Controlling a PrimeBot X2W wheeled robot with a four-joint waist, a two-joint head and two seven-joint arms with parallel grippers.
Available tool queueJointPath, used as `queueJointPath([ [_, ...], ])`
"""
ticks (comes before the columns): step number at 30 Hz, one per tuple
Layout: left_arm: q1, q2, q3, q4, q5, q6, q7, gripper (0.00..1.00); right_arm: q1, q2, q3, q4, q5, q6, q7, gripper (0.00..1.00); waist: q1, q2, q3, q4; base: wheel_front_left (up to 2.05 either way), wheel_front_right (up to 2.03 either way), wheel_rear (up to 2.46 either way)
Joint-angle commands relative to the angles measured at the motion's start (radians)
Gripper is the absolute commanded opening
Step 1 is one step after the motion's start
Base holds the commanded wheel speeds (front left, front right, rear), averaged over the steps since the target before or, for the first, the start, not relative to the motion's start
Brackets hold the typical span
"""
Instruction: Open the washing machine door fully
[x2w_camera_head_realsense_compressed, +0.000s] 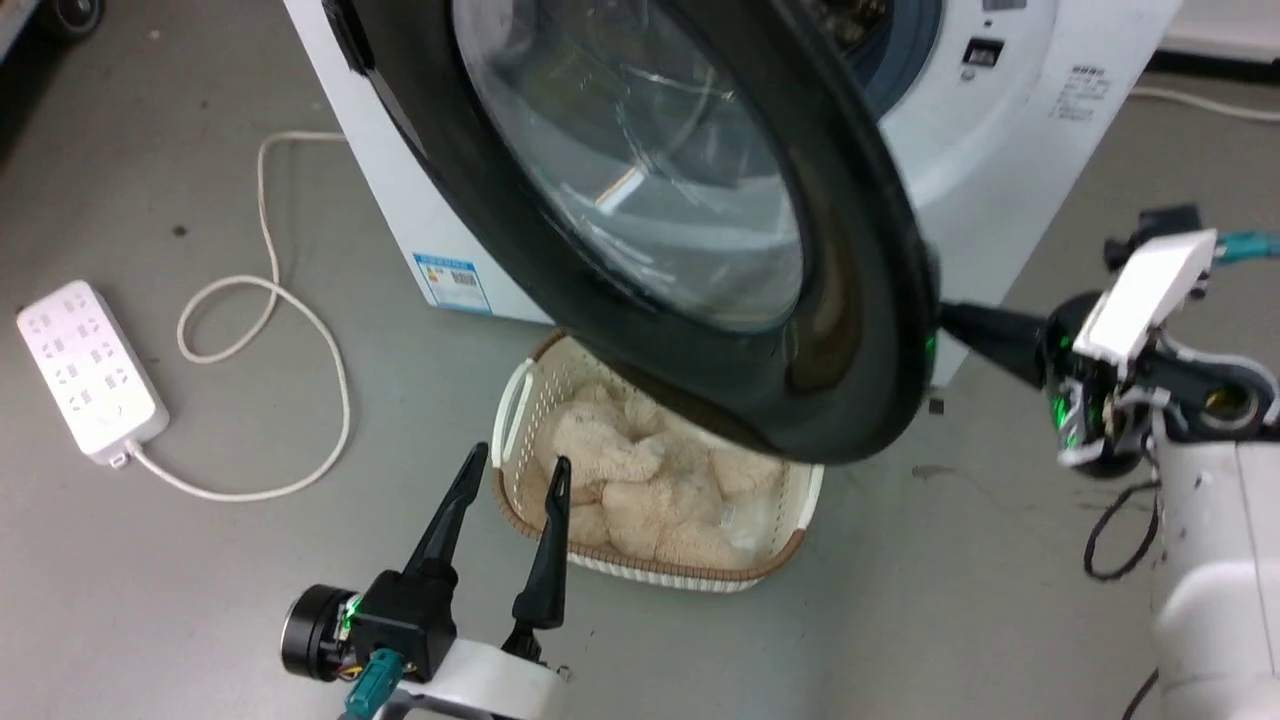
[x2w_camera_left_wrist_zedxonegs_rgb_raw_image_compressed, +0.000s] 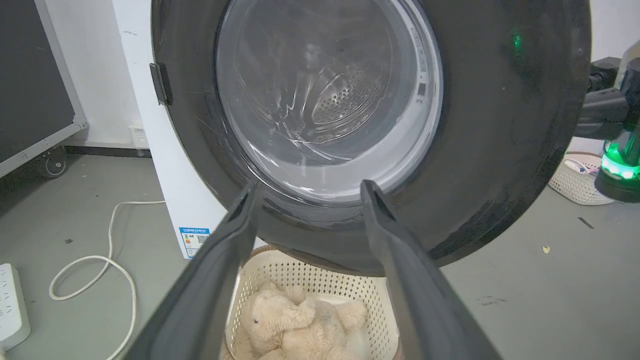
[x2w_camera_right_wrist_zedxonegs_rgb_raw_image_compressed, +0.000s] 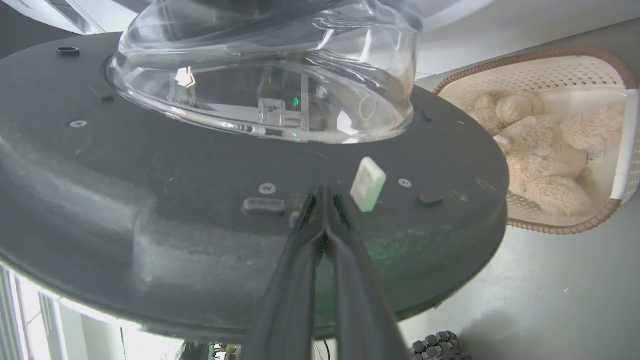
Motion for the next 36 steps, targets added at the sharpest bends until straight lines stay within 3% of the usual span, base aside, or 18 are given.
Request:
queueJointPath([
  [1, 0.014, 0.001, 0.007, 0.008, -0.003, -0.008, -0.005, 1.0, 0.037, 0.007, 0.018, -0.013, 0.026, 0.001, 0.012, 0.0, 0.0002, 0.0, -0.025, 0.003, 0.0, 0.0, 0.0],
  [16, 0.063, 0.001, 0.022, 0.049, -0.007, -0.038, -0.005, 1.0, 0.26, 0.009, 0.533, -0.136, 0.406, 0.001, -0.111, 0.0, 0.0002, 0.0, -0.109, 0.039, 0.0, 0.0, 0.0],
  [20, 0.07, 0.001, 0.028, 0.056, -0.012, -0.042, -0.005, 1.0, 0.285, 0.009, 0.605, -0.156, 0.435, 0.001, -0.154, 0.0, 0.0002, 0.0, -0.117, 0.046, 0.0, 0.0, 0.0],
  [25, 0.069, 0.001, 0.036, 0.056, -0.019, -0.038, -0.005, 1.0, 0.292, 0.009, 0.622, -0.167, 0.418, 0.001, -0.21, 0.0, 0.0002, 0.0, -0.12, 0.042, 0.0, 0.0, 0.0],
  [26, 0.069, 0.001, 0.038, 0.056, -0.02, -0.038, -0.005, 1.0, 0.293, 0.006, 0.616, -0.172, 0.397, 0.001, -0.236, 0.46, 0.0002, 0.0, -0.122, 0.039, 0.0, 0.0, 0.0],
  [27, 0.068, 0.001, 0.04, 0.057, -0.021, -0.037, -0.005, 1.0, 0.296, 0.0, 0.612, -0.181, 0.373, 0.001, -0.262, 1.0, 0.0002, 0.0, -0.125, 0.035, 0.0, 0.0, 0.0],
  [31, 0.066, 0.001, 0.049, 0.058, -0.028, -0.038, -0.005, 1.0, 0.321, -0.062, 0.595, -0.282, 0.237, 0.001, -0.409, 1.0, 0.0002, 0.0, -0.138, 0.015, 0.0, 0.0, 0.0],
  [36, 0.066, 0.001, 0.069, 0.061, -0.032, -0.043, -0.005, 1.0, 0.387, -0.213, 0.619, -0.482, -0.066, 0.001, -0.745, 1.0, 0.0002, 0.0, -0.167, -0.02, 0.0, 0.0, 0.0],
])
